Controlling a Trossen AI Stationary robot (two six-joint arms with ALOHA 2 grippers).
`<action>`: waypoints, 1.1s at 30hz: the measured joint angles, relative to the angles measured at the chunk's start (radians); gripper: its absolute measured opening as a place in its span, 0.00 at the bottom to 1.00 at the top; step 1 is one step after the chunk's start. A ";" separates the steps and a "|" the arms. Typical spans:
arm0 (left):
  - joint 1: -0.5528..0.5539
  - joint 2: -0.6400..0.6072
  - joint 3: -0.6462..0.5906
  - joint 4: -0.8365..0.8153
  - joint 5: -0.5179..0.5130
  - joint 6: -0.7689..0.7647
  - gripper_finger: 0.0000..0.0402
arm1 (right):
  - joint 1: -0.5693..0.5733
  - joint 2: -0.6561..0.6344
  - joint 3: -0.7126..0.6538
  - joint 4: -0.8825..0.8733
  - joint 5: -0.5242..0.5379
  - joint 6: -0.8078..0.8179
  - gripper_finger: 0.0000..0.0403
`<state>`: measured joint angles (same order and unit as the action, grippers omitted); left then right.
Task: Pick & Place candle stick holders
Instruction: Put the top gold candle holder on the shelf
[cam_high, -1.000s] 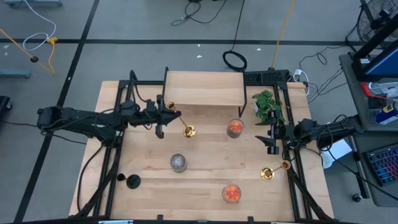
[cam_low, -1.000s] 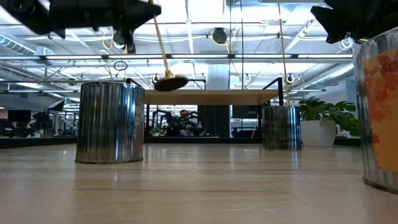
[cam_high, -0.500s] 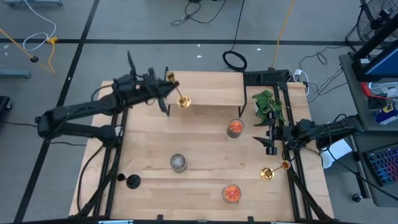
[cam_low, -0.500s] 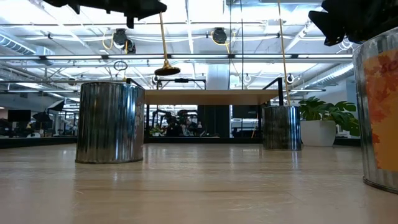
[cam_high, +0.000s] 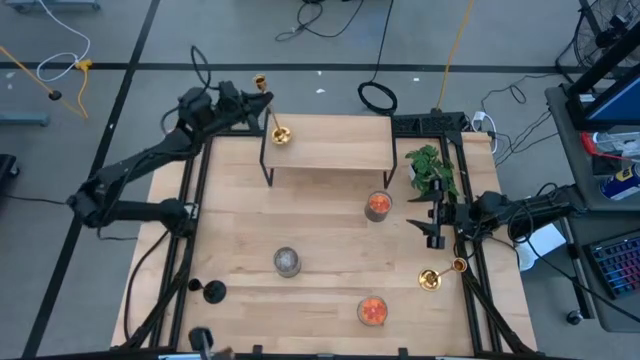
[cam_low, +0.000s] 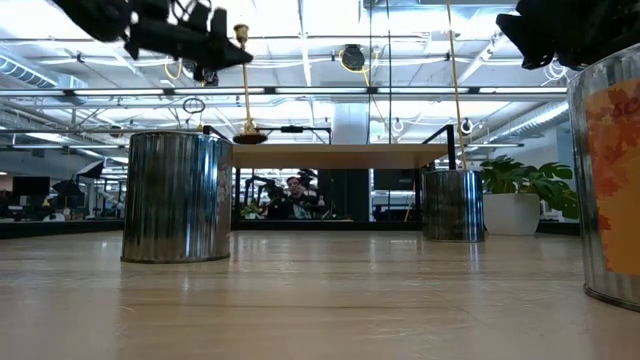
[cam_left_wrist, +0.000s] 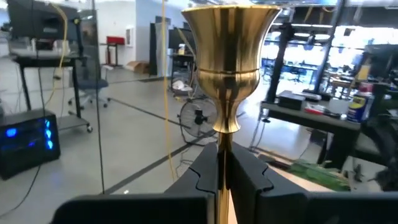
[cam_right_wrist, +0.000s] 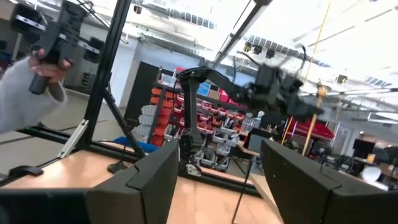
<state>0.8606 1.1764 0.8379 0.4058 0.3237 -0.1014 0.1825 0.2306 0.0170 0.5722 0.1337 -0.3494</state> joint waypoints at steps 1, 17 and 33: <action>0.015 0.025 0.000 0.025 0.001 -0.008 0.06 | 0.000 0.000 0.000 0.003 0.000 -0.007 0.56; 0.103 0.145 0.000 0.147 0.049 -0.036 0.13 | 0.000 0.000 0.000 0.001 -0.002 -0.006 0.56; 0.093 0.144 0.000 0.144 0.052 0.070 0.15 | 0.000 0.000 0.000 0.000 -0.002 -0.006 0.56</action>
<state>0.9531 1.3205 0.8378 0.5499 0.3754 -0.0311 0.1822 0.2306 0.0170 0.5724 0.1322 -0.3554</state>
